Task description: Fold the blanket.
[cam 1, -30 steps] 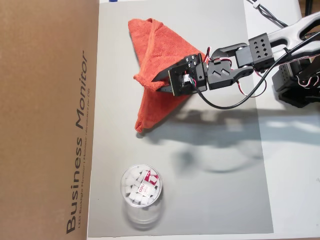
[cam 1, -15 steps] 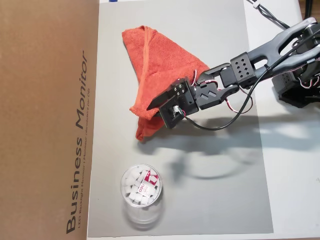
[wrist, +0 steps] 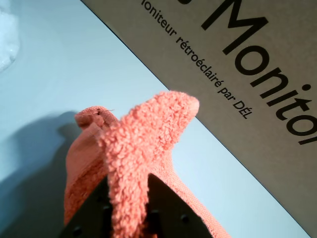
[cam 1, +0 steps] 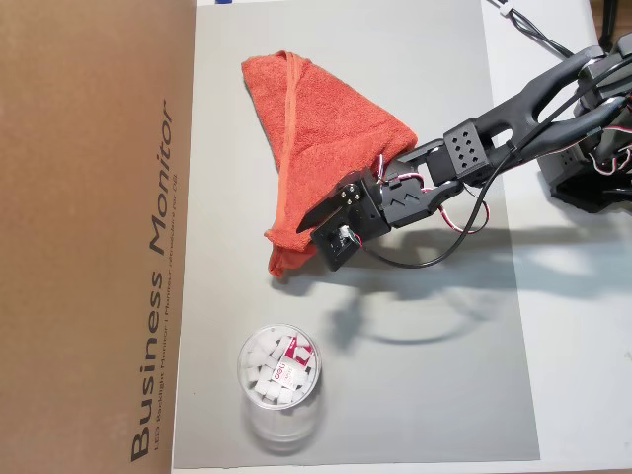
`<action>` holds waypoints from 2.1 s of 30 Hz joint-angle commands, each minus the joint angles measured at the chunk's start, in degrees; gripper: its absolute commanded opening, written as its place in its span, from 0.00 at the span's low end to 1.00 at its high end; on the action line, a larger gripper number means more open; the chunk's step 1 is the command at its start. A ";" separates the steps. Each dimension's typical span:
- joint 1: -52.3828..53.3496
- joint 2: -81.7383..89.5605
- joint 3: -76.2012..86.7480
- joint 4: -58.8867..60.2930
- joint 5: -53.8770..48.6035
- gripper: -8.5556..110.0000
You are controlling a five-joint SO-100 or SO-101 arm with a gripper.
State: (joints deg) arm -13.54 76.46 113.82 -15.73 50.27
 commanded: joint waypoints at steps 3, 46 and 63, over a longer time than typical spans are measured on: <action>0.00 -0.44 -2.46 -1.14 0.44 0.07; -10.02 -1.49 1.58 -1.05 17.40 0.13; -9.23 10.28 4.83 -0.62 18.28 0.08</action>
State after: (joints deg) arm -23.12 82.18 119.00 -15.91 68.20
